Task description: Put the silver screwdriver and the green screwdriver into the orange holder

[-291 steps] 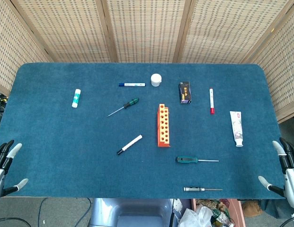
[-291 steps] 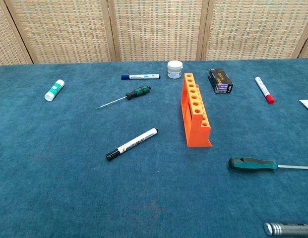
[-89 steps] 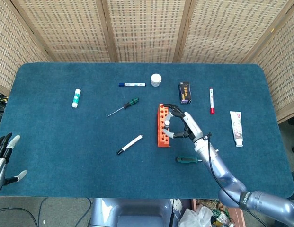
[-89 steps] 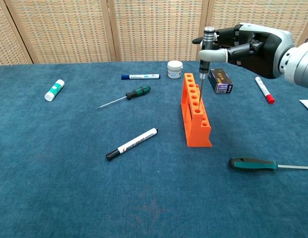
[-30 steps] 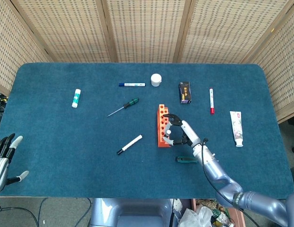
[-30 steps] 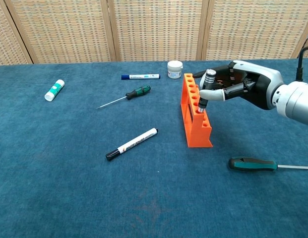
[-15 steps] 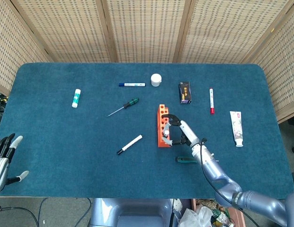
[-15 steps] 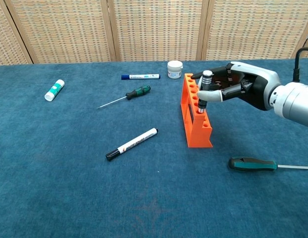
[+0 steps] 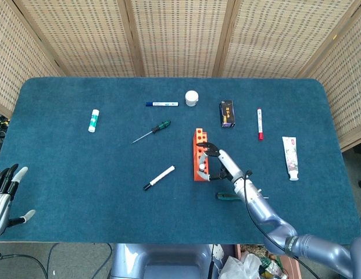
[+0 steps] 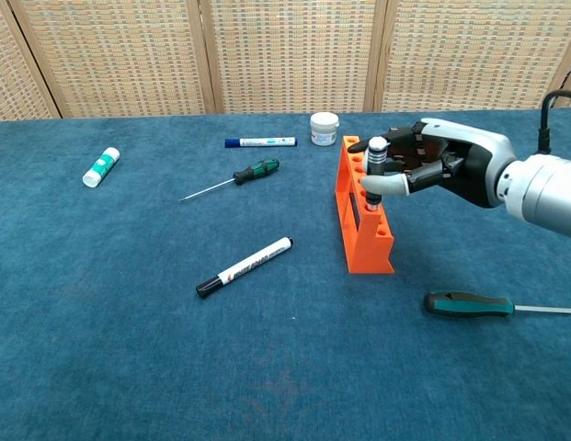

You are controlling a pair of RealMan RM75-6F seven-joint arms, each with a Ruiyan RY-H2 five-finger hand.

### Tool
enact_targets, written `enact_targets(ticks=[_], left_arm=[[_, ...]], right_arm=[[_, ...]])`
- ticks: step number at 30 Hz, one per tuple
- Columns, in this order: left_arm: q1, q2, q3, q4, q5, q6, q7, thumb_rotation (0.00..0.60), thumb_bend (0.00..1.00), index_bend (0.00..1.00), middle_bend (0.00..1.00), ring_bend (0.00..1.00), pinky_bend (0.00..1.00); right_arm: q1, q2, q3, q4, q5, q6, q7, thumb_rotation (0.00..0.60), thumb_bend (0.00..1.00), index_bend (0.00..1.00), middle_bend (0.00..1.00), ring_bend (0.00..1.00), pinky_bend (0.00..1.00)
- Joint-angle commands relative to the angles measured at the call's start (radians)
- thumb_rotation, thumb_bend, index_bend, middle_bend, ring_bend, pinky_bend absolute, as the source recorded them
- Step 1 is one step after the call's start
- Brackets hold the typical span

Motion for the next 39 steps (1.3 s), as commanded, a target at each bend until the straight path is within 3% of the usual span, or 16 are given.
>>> enact_targets(ticks=[1, 31, 39], left_arm=[[0.000, 0.000, 0.000, 0.000, 0.000, 0.000, 0.000, 0.600, 0.00, 0.00, 0.00, 0.00, 0.00], [-0.001, 0.002, 0.001, -0.002, 0.002, -0.001, -0.001, 0.600, 0.00, 0.00, 0.00, 0.00, 0.00], [0.000, 0.005, 0.002, -0.001, 0.001, 0.000, -0.007, 0.600, 0.00, 0.00, 0.00, 0.00, 0.00]], right_arm=[[0.003, 0.005, -0.006, 0.003, -0.010, -0.006, 0.008, 0.600, 0.32, 0.51, 0.10, 0.00, 0.00], [-0.011, 0.055, -0.026, -0.016, -0.028, 0.001, 0.031, 0.600, 0.31, 0.43, 0.06, 0.00, 0.00], [-0.031, 0.119, -0.034, -0.071, -0.065, 0.053, 0.023, 0.600, 0.31, 0.24, 0.02, 0.00, 0.00]])
